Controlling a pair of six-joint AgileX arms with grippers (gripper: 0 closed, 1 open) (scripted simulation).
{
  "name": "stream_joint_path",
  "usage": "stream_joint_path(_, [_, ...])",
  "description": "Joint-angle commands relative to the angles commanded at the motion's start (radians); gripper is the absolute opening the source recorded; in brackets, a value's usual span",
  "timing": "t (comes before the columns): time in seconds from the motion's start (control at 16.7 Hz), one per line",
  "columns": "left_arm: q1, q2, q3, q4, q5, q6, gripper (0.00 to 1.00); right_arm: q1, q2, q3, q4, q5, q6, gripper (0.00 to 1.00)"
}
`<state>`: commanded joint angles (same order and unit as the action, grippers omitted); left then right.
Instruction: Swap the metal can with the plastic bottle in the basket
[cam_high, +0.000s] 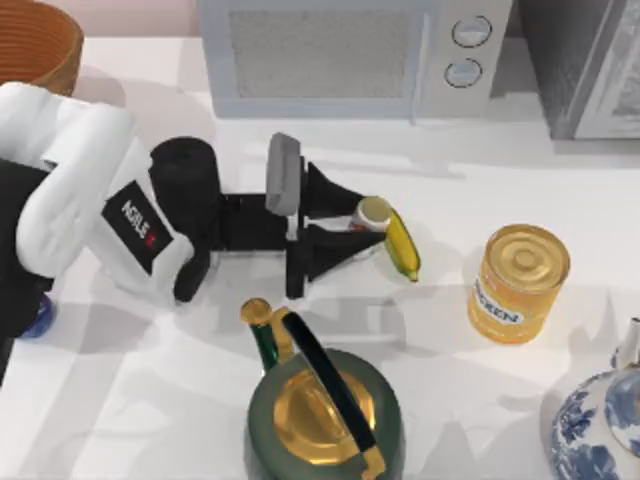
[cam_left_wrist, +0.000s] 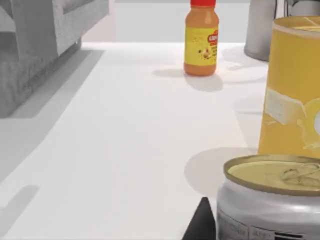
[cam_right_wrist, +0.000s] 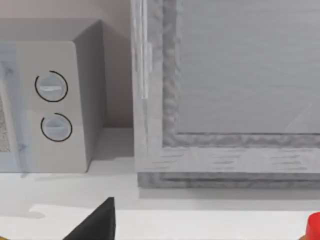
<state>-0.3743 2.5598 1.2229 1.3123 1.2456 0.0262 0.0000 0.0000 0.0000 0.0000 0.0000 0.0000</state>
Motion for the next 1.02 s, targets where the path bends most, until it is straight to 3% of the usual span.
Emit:
stream_joint_path(0.42, [0.0, 0.0, 0.0, 0.0, 0.0, 0.0, 0.98, 0.0, 0.0, 0.0, 0.0, 0.0, 0.0, 1.0])
stream_joint_path(1.02, [0.004, 0.0, 0.0, 0.0, 0.0, 0.0, 1.0, 0.0, 0.0, 0.0, 0.0, 0.0, 0.0, 1.0])
